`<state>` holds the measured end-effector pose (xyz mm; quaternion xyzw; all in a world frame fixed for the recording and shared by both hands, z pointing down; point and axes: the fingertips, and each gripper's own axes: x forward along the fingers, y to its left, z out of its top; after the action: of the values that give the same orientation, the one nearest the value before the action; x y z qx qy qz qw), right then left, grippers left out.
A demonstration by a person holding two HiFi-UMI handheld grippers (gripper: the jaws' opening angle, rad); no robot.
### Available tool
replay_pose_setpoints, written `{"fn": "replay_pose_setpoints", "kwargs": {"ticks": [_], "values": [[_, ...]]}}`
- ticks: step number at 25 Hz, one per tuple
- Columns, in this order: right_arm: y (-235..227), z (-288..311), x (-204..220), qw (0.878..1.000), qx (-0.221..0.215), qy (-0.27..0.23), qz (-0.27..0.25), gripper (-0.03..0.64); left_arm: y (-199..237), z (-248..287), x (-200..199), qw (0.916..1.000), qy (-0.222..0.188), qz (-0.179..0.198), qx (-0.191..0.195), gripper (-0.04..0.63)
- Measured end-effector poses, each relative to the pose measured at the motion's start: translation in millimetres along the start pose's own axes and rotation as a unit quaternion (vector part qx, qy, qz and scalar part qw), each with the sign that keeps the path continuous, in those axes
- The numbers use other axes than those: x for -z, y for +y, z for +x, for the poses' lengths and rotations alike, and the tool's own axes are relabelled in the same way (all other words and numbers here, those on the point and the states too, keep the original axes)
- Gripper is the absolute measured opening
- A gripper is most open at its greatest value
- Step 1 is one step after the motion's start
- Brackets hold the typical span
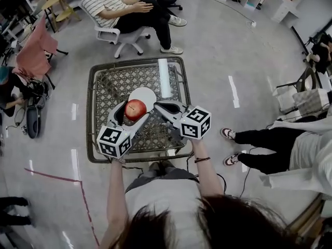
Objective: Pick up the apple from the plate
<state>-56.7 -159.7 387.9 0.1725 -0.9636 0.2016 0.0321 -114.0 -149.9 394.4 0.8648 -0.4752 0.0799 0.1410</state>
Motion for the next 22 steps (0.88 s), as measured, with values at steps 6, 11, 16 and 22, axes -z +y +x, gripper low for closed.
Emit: {"fn": "replay_pose_setpoints", "kwargs": {"ticks": [6, 11, 16, 22], "values": [[10, -2, -12, 1.0, -0.012, -0.003, -0.01, 0.009, -3, -10, -14, 0.9999, -0.006, 0.007, 0.002, 0.4], [16, -8, -21, 1.0, -0.021, -0.01, -0.016, 0.009, -6, -14, -17, 0.9999, -0.008, 0.009, 0.003, 0.4], [22, 1, -28, 0.999, -0.032, -0.019, -0.019, 0.009, 1, -22, -22, 0.9998, -0.012, 0.012, 0.007, 0.4], [25, -1, -35, 0.999, -0.038, -0.024, -0.02, 0.009, -4, -24, -27, 0.9997, -0.014, 0.015, 0.012, 0.4]]}}
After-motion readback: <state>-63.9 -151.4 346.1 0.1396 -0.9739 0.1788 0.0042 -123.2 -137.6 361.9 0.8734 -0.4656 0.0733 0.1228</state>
